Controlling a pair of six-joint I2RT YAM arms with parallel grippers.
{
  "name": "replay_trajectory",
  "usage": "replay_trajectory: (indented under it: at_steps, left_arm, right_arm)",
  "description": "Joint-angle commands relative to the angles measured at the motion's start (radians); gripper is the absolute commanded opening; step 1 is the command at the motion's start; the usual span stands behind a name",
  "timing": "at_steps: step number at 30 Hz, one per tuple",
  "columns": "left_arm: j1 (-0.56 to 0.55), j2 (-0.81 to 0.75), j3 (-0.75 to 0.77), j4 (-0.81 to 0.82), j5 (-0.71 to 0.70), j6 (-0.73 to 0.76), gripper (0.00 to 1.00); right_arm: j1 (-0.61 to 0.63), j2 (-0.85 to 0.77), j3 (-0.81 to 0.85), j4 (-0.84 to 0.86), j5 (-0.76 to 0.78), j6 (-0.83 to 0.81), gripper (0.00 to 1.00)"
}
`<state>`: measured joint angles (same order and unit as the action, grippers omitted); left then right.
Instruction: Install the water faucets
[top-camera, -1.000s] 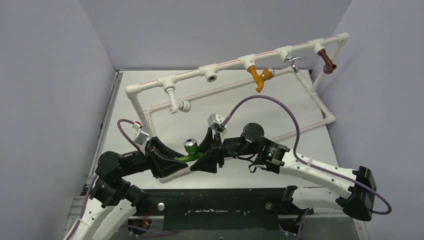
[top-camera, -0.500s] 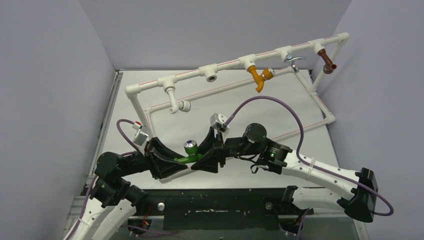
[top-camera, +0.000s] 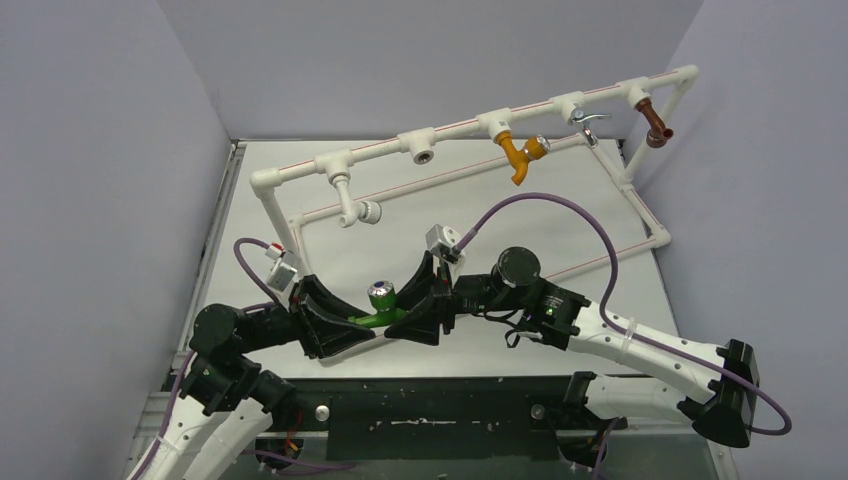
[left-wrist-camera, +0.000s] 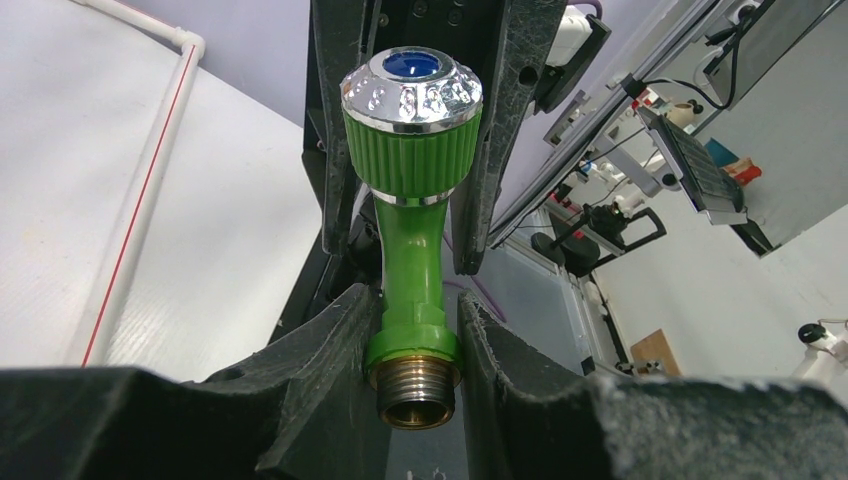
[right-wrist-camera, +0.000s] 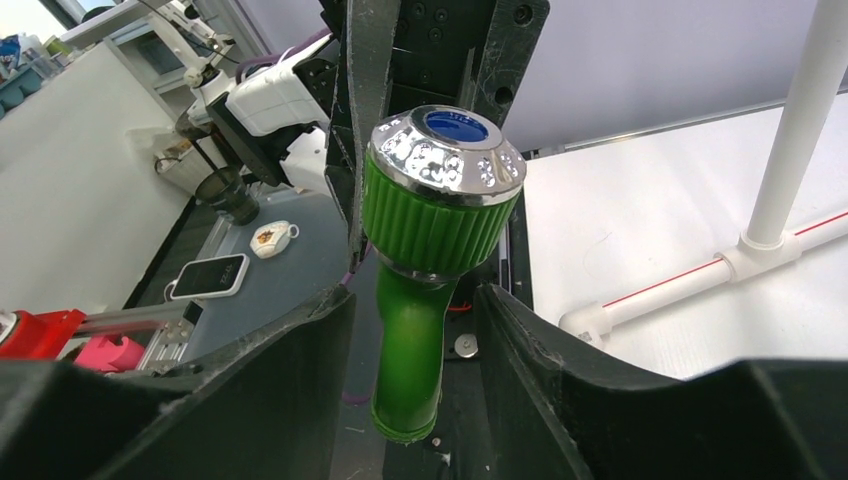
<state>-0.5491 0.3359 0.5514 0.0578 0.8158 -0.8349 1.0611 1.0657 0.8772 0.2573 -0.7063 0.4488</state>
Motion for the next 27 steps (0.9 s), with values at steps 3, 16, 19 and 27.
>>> replay_trajectory:
  at_steps: [3,16,19,27]
  left_arm:
    - [0.000,0.001,0.001,0.077,0.013,-0.011,0.00]
    - [0.000,0.023,0.006,0.066,0.005,-0.004,0.31]
    - [0.000,0.026,0.023,0.025,-0.017,0.023,0.61]
    - [0.000,0.070,0.227,-0.311,-0.182,0.271,0.80]
  right_arm:
    - [0.005,-0.027,0.023,0.061,0.006,-0.007,0.28]
    - [0.016,-0.061,0.018,0.036,0.062,-0.044,0.00]
    - [0.019,-0.070,0.029,0.000,0.080,-0.059,0.00]
    - [0.021,-0.131,0.097,-0.191,0.201,-0.153,0.00]
